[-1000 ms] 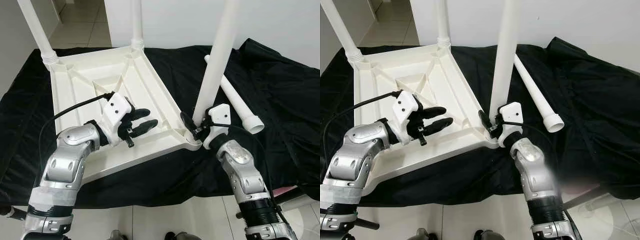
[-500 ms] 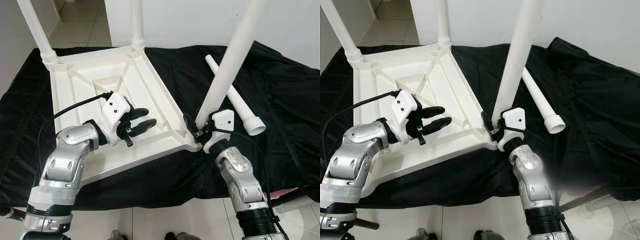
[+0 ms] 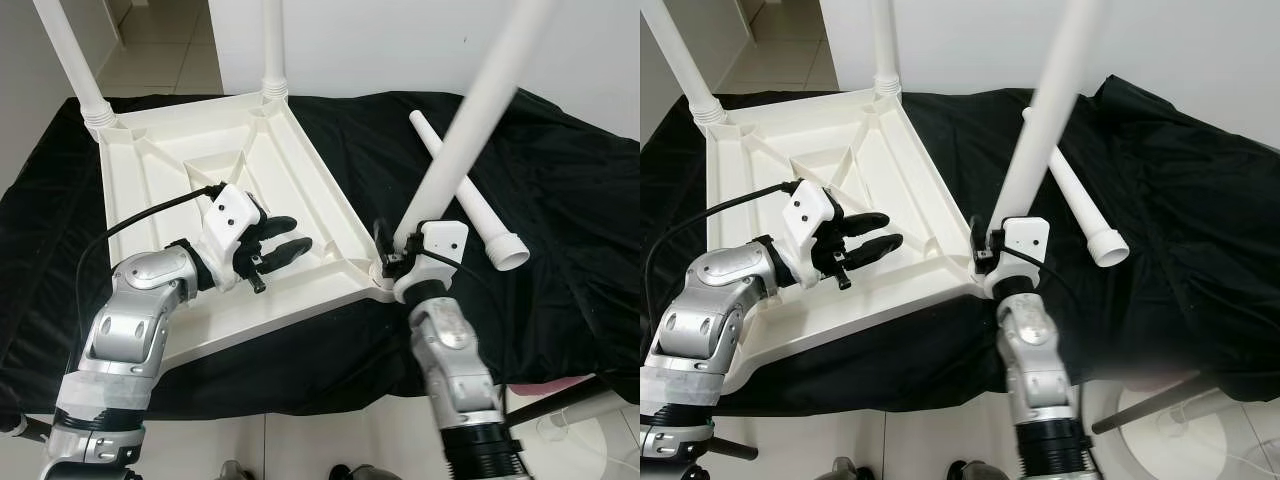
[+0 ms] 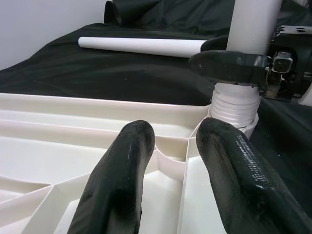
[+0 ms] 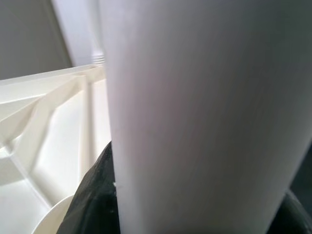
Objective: Building children table
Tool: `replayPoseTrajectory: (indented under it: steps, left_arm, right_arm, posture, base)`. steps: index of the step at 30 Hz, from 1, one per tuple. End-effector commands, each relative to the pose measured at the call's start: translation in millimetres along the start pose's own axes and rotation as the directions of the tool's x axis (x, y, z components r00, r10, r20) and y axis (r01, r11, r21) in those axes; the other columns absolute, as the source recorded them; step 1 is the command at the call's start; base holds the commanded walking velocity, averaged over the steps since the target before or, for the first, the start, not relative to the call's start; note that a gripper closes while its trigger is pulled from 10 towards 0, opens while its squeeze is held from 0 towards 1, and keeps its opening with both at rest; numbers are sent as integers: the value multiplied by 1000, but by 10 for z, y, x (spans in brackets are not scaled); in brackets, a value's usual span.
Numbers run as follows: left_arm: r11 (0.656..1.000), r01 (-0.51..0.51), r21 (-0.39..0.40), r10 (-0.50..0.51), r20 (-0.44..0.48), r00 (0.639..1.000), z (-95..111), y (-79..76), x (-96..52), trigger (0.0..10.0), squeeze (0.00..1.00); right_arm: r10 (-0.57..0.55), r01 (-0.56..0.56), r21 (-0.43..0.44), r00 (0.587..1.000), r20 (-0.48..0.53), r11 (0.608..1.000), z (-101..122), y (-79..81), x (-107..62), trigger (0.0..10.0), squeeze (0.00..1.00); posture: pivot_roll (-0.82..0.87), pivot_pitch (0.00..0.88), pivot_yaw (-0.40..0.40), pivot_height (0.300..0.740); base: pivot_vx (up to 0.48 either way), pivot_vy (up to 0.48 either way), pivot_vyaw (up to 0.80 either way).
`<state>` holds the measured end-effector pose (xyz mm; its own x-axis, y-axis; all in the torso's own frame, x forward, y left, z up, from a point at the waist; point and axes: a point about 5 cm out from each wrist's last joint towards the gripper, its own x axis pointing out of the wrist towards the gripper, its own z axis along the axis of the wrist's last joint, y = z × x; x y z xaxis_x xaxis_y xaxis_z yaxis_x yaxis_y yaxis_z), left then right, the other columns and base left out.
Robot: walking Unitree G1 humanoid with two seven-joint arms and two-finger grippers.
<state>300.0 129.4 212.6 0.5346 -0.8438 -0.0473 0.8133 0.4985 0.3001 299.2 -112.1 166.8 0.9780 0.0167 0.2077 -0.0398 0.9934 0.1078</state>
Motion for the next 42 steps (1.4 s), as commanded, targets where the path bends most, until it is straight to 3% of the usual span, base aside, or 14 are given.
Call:
replayPoseTrajectory:
  steps: [1,3,5,8,19,23,34,37,38,42]
  left_arm:
    - [993,-115,5,115,13,993,18,70,3,10000,0]
    - [993,-115,5,115,16,993,22,69,10,10000,0]
    - [993,-116,7,116,17,993,26,72,12,10000,0]
    - [993,-120,9,119,16,993,25,83,4,10000,0]
    - [990,-141,11,141,24,990,34,101,-2,10000,0]
    - [989,-148,10,148,26,989,35,113,-1,10000,0]
    - [988,-151,14,151,29,988,37,123,2,10000,0]
    - [988,-151,18,150,30,988,44,129,2,10000,0]
    - [988,-152,19,151,31,988,47,133,-1,10000,0]
    - [988,-151,19,150,31,988,47,132,0,10000,0]
  right_arm:
    - [-83,82,-15,991,-101,997,-219,-8,-60,10000,0]
    - [-101,101,-11,991,-90,995,-210,27,-64,10000,0]
    - [-40,42,20,995,-90,999,-207,180,-66,10000,0]
    - [9,-7,27,997,-83,1000,-188,245,-64,10000,0]
    - [29,-34,-78,997,-71,996,-220,204,-119,10000,0]
    - [89,-99,-162,994,-65,982,-316,167,-206,10000,0]
    - [110,-121,-160,991,-77,980,-371,104,-216,10000,0]
    - [111,-124,-119,988,-111,985,-374,72,-160,10000,0]
    - [108,-118,-56,980,-168,991,-393,51,-100,10000,0]
    - [94,-105,-49,978,-185,993,-398,27,-67,10000,0]
  posture:
    - [-28,128,-13,740]
    - [-28,128,-13,740]
    - [-26,131,-13,740]
    - [-25,131,-15,740]
    - [-27,130,-24,740]
    - [-29,131,-25,740]
    - [-32,129,-22,740]
    - [-31,129,-20,740]
    - [-31,128,-19,740]
    - [-32,129,-19,740]
  base:
    - [0,0,0]
    - [0,0,0]
    - [0,0,0]
    - [0,0,0]
    - [0,0,0]
    - [0,0,0]
    - [0,0,0]
    - [0,0,0]
    - [0,0,0]
    - [0,0,0]
